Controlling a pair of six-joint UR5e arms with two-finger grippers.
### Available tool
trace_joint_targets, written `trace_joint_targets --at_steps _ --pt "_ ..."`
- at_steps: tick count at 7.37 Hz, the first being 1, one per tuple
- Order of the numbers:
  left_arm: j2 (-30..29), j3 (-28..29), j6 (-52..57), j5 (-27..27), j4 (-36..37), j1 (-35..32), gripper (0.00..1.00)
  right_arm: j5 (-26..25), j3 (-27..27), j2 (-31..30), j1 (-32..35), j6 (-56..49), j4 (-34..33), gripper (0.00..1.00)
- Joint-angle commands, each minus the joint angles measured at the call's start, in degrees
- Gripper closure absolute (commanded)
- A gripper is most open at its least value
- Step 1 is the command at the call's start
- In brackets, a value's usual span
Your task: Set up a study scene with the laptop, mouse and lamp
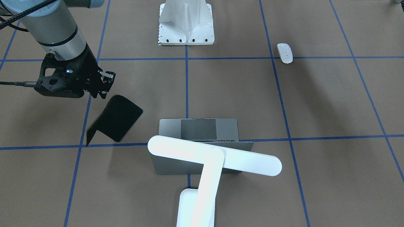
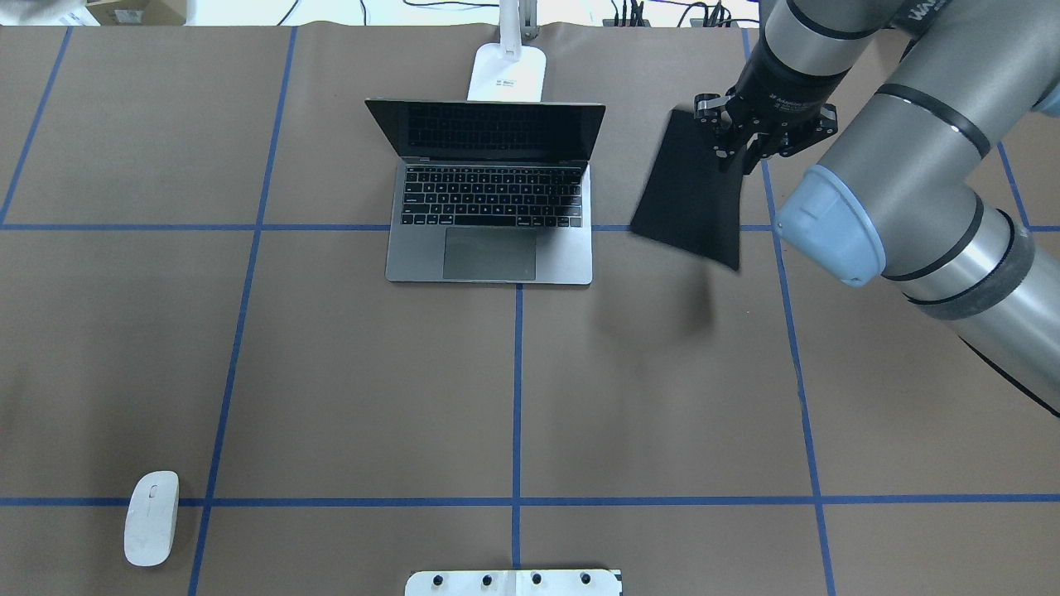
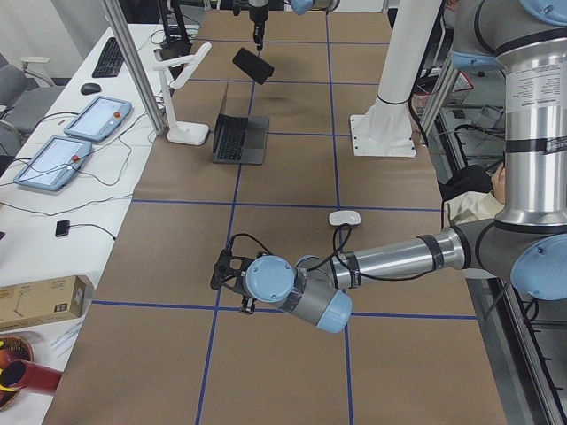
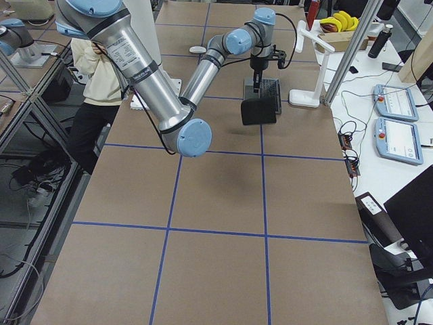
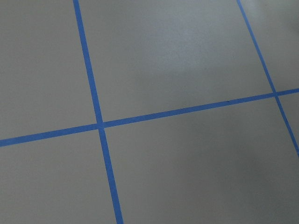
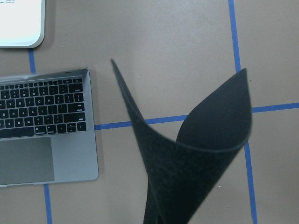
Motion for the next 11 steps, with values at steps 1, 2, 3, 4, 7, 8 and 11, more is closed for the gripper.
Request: trace_joint_targets --at_steps 1,2,3,4,7,8,11 --pt "0.0 -0.02 0.0 0.14 0.56 -0.01 0.01 -0.51 0.07 -0.52 -0.04 -0.24 0.0 0.0" --pt "0.0 -0.11 -0.08 0.66 1.09 -0.01 0.01 -0.51 0.33 -1.39 -0.04 -0.68 0.0 0.0" --pt "0.0 -0.46 -1.04 0.84 2.75 0.08 0.0 -0.51 0.42 -3.31 -0.04 -1.99 0.0 0.0" --pt "0.0 -0.99 -5.23 2.84 3.81 0.17 0.0 -0.59 0.51 -6.38 -0.56 -4.35 0.0 0.0" --pt "5.95 -11.14 -27.43 9.36 3.73 6.73 0.0 -4.11 0.25 -18.13 -1.01 -18.26 -0.26 0.0" --pt "8.76 -15.97 -34.38 9.45 3.9 11.2 0.0 -6.29 -0.1 -20.97 1.78 -27.4 -0.79 0.0" --pt "12.39 -25.92 -51.71 13.48 3.99 27.44 0.0 -6.75 -0.02 -24.95 10.39 -41.84 -2.1 0.0"
